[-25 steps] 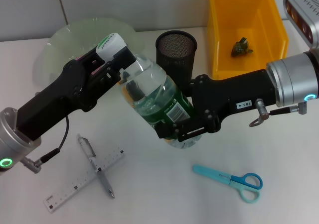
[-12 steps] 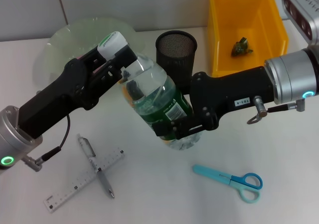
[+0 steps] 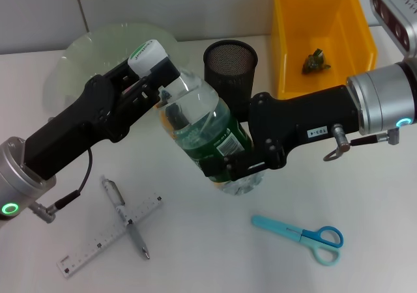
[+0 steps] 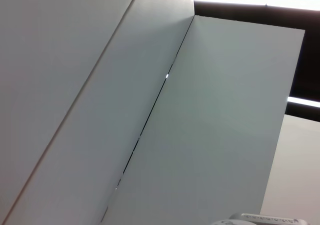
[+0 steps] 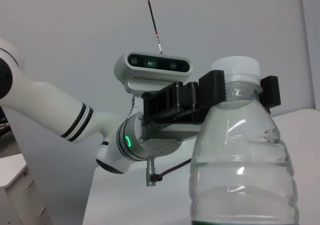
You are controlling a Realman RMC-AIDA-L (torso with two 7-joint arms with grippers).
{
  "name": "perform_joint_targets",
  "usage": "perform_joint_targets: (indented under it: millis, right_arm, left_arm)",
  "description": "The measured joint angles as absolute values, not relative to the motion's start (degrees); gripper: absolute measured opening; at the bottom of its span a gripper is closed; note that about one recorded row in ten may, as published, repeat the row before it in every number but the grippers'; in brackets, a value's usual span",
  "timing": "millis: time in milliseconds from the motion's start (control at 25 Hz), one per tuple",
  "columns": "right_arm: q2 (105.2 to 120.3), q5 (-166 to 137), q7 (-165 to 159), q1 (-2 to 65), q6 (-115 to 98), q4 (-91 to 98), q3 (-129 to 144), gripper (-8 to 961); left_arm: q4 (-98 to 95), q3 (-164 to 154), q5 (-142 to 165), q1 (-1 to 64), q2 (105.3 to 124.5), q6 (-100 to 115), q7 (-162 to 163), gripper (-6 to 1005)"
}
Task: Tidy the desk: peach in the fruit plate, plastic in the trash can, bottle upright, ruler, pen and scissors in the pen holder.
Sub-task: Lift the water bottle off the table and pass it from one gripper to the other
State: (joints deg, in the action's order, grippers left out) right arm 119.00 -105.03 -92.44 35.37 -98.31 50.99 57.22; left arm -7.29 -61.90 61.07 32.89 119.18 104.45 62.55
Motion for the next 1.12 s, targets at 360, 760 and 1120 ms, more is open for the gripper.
perform_joint_targets:
  millis: [360, 760, 1120]
  right_arm:
    - [119.00, -104.94, -92.37, 35.48, -98.14, 51.06, 57.14, 772]
    - [118.93, -105.39, -92.36, 35.64, -97.54, 51.16, 57.19, 771]
    - [118.82, -106.72, -92.37, 36.19, -97.44, 51.17, 57.38, 771]
  left_arm:
    - [-7.57, -61.78, 60.92, 32.87, 119.17, 104.50, 62.65, 435]
    - [-7.77, -61.78, 60.82, 32.90, 119.18, 104.31, 62.57, 434]
    - [-7.96, -61.69, 60.38, 33.20, 119.18, 104.02, 62.52, 434]
